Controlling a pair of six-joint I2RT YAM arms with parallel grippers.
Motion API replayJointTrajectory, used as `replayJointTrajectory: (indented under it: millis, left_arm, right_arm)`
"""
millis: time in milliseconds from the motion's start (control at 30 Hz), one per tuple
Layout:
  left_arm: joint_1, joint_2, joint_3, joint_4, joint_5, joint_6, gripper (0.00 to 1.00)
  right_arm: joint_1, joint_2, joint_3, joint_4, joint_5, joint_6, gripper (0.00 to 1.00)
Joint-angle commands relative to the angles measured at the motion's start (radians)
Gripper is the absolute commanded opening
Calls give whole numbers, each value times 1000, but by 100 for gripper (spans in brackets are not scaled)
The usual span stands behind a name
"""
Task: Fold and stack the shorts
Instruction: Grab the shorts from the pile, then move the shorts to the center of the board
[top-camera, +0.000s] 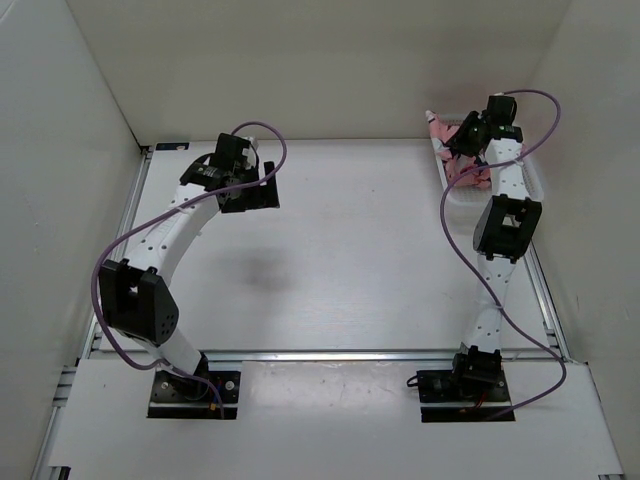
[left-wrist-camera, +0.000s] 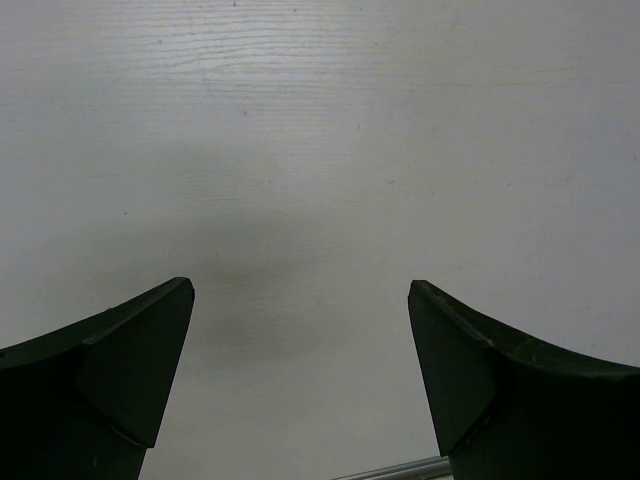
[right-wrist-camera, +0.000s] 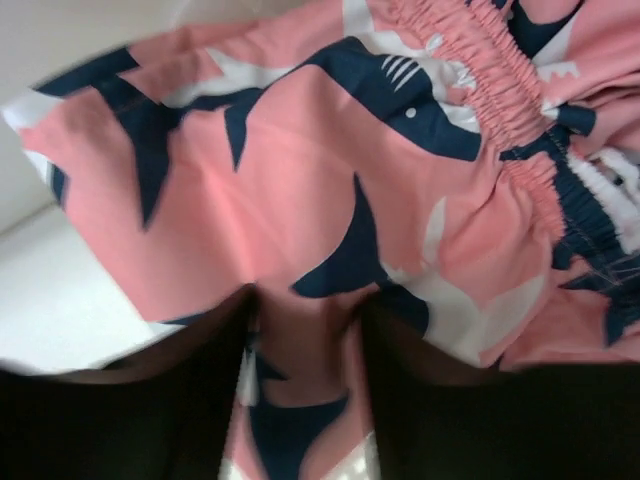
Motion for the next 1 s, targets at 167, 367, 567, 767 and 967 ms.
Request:
replayJointTrajectory:
  millis: [167,367,567,767,967]
  left_arm:
    - [-2,-5,56,2,13,12,100]
    - [-2,-51,56,2,44,1,100]
    - [61,-117,85,-24,122,-61,100]
    - [184,-229,249,-116,69,-46,100]
    - [301,-269,441,-234,30,11,100]
  right_arm:
    - [-2,-111,1,85,-19,17,1]
    - [9,-412,-54,85,-3,-46,1]
    - [87,-624,68,47,-126,-56,1]
    - [205,-759,60,37,-237,-46,1]
    - [372,-908,-358,27,-119,-72,2]
